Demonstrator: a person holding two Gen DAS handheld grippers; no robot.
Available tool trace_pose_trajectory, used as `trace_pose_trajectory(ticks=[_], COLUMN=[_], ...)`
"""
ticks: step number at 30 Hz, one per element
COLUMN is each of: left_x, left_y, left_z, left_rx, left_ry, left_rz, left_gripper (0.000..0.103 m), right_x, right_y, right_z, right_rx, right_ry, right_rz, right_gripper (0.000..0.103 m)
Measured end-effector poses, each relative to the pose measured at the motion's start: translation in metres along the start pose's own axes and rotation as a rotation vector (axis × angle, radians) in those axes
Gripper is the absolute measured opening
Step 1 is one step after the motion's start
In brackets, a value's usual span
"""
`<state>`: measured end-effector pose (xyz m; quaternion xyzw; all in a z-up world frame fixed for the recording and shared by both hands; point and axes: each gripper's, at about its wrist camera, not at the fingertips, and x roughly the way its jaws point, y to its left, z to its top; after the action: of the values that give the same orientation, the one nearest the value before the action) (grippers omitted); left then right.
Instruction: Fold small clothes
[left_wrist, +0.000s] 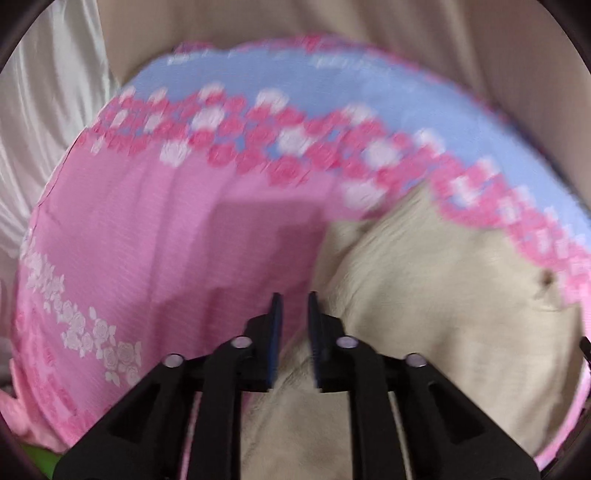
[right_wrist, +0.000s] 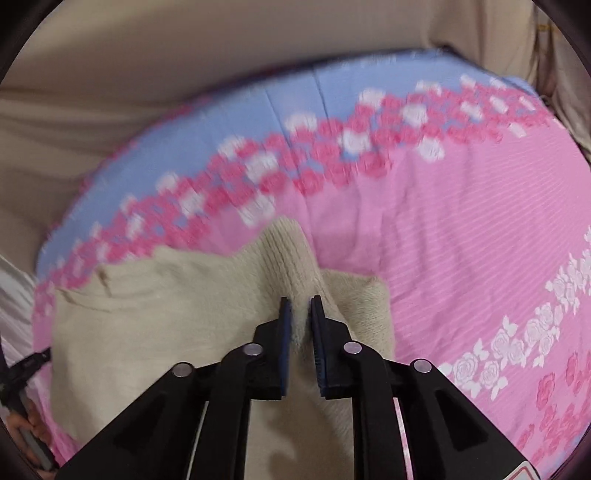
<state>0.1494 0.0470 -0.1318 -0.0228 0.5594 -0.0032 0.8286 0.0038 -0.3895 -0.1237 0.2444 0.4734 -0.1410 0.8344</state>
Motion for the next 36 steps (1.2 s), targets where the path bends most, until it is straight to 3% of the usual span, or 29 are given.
trace_pose_trajectory(ticks=[1,2,5,6,7,9,12,15,17,18,20,21,22,29,32,36], left_x=[-0.004,-0.006,0.005,0.012,0.022,0.038,0.033,0.046,0.045,0.037,0.009,0.002,-0.003,0.012,0.013,0.016], left_y=[-0.002,-0.005,-0.025,-0.032,-0.037,-0.038,-0.020,-0.007,0.005,0.011,0.026,0.032,0.038,0.067,0.063,0.054], left_z=[0.002,0.004,0.015,0.017,0.019,0.022,0.030,0.030,0.026,0.023,0.010,0.003,-0.005,-0.069,-0.075,-0.074], left_rx=[0.005,0.008,0.087,0.121,0.159,0.176,0.058,0.022,-0.019,-0.036,-0.067,-0.074,-0.087,-0.230,-0.253,-0.234], left_ry=[-0.015,-0.029,-0.066,-0.058,-0.040,0.007,-0.019,0.005,0.037,0.028,-0.016,-0.019,-0.017,0.092,0.073,0.079], left_rz=[-0.027,-0.034,-0.029,-0.018,-0.009,-0.031,-0.055,0.001,-0.048,-0.058,-0.107,-0.104,-0.091,-0.172,-0.174,-0.158], left_gripper=[0.061,0.072,0.075,0.070,0.046,0.012,0.007,0.006,0.007,0.008,0.023,0.051,0.069,0.069,0.070,0.082], right_x=[-0.005,-0.006,0.002,0.004,0.004,0.000,-0.013,-0.001,0.003,-0.004,-0.015,-0.016,-0.013,0.025,0.039,0.060], right_y=[0.004,0.009,0.022,0.023,0.024,0.027,0.030,0.033,0.037,0.043,0.063,0.078,0.091,0.160,0.180,0.191], right_z=[-0.001,-0.002,-0.008,-0.010,-0.013,-0.021,-0.029,-0.040,-0.047,-0.051,-0.056,-0.060,-0.064,-0.082,-0.087,-0.098], right_rx=[-0.009,-0.025,-0.052,-0.039,-0.027,-0.025,-0.040,-0.082,-0.096,-0.103,-0.158,-0.210,-0.250,-0.409,-0.472,-0.524], right_ry=[-0.012,-0.012,0.024,0.037,0.046,0.047,0.021,0.072,0.102,0.090,0.076,0.088,0.104,0.182,0.195,0.225], right_rz=[0.010,0.011,0.005,0.010,0.020,0.035,0.059,0.028,-0.001,0.041,0.079,0.096,0.102,0.105,0.071,0.005], right_gripper=[0.034,0.036,0.036,0.036,0.036,0.036,0.036,0.040,0.035,0.033,0.033,0.032,0.028,0.018,0.015,0.015])
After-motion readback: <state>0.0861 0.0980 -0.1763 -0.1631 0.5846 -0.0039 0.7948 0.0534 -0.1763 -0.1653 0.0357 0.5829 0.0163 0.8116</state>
